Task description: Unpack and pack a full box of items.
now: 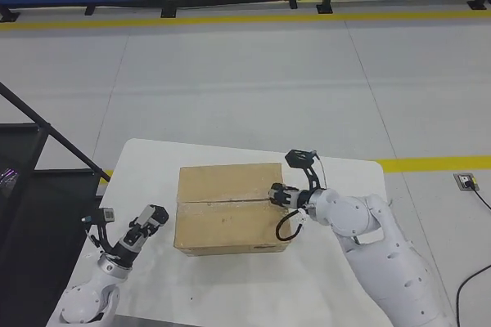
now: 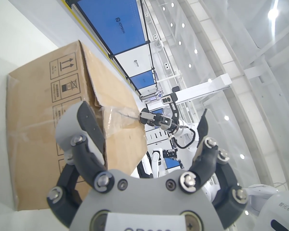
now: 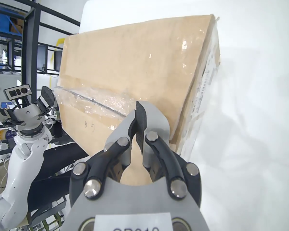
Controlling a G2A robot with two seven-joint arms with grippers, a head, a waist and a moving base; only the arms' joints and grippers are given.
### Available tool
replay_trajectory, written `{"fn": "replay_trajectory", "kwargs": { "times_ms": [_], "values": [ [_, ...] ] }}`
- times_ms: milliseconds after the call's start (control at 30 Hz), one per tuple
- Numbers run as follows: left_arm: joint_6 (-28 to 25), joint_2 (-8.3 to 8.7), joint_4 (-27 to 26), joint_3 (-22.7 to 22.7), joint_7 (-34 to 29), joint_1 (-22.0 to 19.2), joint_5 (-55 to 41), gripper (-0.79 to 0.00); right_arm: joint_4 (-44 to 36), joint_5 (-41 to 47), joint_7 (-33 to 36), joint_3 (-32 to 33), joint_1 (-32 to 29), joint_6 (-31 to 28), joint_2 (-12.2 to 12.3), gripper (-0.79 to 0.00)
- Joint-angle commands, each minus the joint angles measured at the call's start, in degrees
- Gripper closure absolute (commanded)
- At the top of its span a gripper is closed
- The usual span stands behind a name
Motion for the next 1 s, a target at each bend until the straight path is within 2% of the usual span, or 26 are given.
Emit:
{"fn": "replay_trajectory", "kwargs": {
  "times_ms": [0, 100, 133, 167, 200, 233, 300, 400, 433, 533, 700, 800, 967],
  "values": [
    [-0.6, 0.12, -0.4, -1.1, 0.5, 0.4, -0.6, -0.785, -3.1, -0.3, -2.9, 1.8, -2.4, -1.0, 0.4, 0.0],
    [-2.2, 0.34, -1.5, -3.4, 1.7, 1.4, -0.8, -0.785, -8.7, -0.2, -9.7, 5.4, -7.8, -3.6, 1.0, 0.0],
    [-2.8, 0.42, -1.9, -4.2, 2.2, 1.8, -0.4, -0.785, -10.4, -0.9, -13.1, 6.9, -9.9, -3.4, 1.2, -0.052],
    [-3.4, 0.47, -2.3, -4.9, 2.9, 2.2, 0.0, -0.785, -12.6, -0.9, -16.3, 7.9, -12.0, -3.9, 1.3, -0.228],
    [-3.7, 0.53, -2.8, -5.5, 3.3, 2.6, 0.3, -0.785, -14.2, -0.7, -19.5, 9.0, -14.2, -4.9, 1.4, -0.326],
    [-4.0, 0.6, -3.1, -6.2, 3.6, 2.9, 0.4, -0.785, -15.5, -0.3, -23.0, 10.2, -16.3, -5.3, 1.4, -0.345],
    [-4.3, 0.74, -3.8, -7.2, 3.6, 3.4, 0.6, -0.785, -17.5, 0.7, -27.3, 11.5, -19.7, -7.6, 1.5, -0.785],
    [-4.4, 0.85, -4.3, -7.8, 3.4, 3.7, 0.9, -0.785, -18.1, 1.4, -30.5, 12.7, -22.0, -9.2, 1.6, -0.785],
    [-4.4, 0.85, -4.3, -7.8, 3.4, 3.7, 0.8, -0.785, -18.1, 1.5, -30.4, 12.6, -21.9, -9.1, 1.6, -0.374],
    [-4.4, 0.86, -4.3, -7.8, 3.4, 3.7, 0.9, -0.784, -18.1, 1.5, -30.7, 12.7, -22.0, -9.2, 1.6, -0.543],
    [-4.4, 0.85, -4.3, -7.8, 3.4, 3.7, 0.9, -0.785, -18.1, 1.4, -30.5, 12.7, -21.9, -9.2, 1.6, -0.73],
    [-4.4, 0.85, -4.3, -7.8, 3.4, 3.7, 0.9, -0.785, -18.1, 1.4, -30.5, 12.7, -21.9, -9.2, 1.6, -0.776],
    [-4.4, 0.85, -4.3, -7.8, 3.4, 3.7, 0.8, -0.784, -18.1, 1.4, -30.5, 12.7, -21.9, -9.2, 1.6, -0.784]
  ]
}}
